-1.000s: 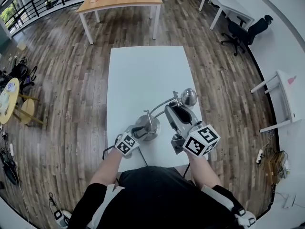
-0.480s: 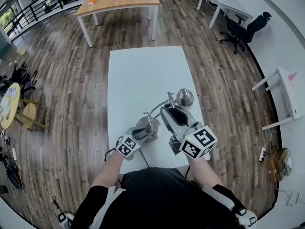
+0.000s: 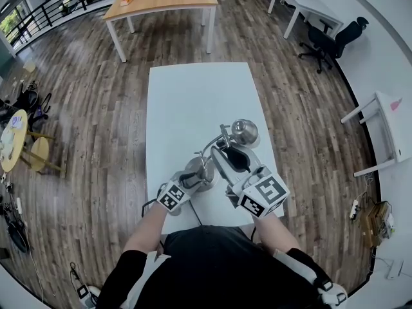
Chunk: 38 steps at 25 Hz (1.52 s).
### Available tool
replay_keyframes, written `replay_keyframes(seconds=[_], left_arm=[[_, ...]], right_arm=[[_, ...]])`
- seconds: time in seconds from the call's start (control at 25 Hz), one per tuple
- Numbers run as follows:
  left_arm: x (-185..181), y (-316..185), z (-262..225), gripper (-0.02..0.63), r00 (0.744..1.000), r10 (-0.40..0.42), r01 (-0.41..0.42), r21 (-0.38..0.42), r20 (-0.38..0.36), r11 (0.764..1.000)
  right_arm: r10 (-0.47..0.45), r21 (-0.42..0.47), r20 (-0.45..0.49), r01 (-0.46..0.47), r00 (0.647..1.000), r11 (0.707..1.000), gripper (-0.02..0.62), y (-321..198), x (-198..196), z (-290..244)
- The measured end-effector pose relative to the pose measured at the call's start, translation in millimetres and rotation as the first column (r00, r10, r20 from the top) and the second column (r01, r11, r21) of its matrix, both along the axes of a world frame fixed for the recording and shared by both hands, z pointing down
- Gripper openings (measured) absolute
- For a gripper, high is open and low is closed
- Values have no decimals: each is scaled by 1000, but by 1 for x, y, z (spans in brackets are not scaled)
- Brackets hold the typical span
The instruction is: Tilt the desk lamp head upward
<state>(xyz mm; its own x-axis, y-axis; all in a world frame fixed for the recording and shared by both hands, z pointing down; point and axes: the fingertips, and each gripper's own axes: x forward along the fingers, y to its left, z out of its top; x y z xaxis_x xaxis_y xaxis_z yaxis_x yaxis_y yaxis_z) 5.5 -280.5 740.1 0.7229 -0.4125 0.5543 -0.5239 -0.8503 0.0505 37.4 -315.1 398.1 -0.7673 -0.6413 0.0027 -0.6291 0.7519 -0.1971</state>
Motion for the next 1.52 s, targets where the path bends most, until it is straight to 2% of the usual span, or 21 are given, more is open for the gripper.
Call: replay_keyframes(seconds=[0.64, 1.08, 1.52], left_arm=[[1, 0, -1, 175, 1000, -7, 7, 0, -11, 1000], [4, 1, -3, 175, 1000, -16, 16, 0, -20, 1000], [5, 1, -1, 173, 1000, -19, 19, 0, -21, 1000]], right_arm=[[-108, 43, -11, 109, 994, 993, 54, 10, -27, -6], [-218, 49, 19, 217, 976, 975, 38, 20, -42, -8], [-286, 73, -26, 287, 958, 955, 37, 25, -57, -2]])
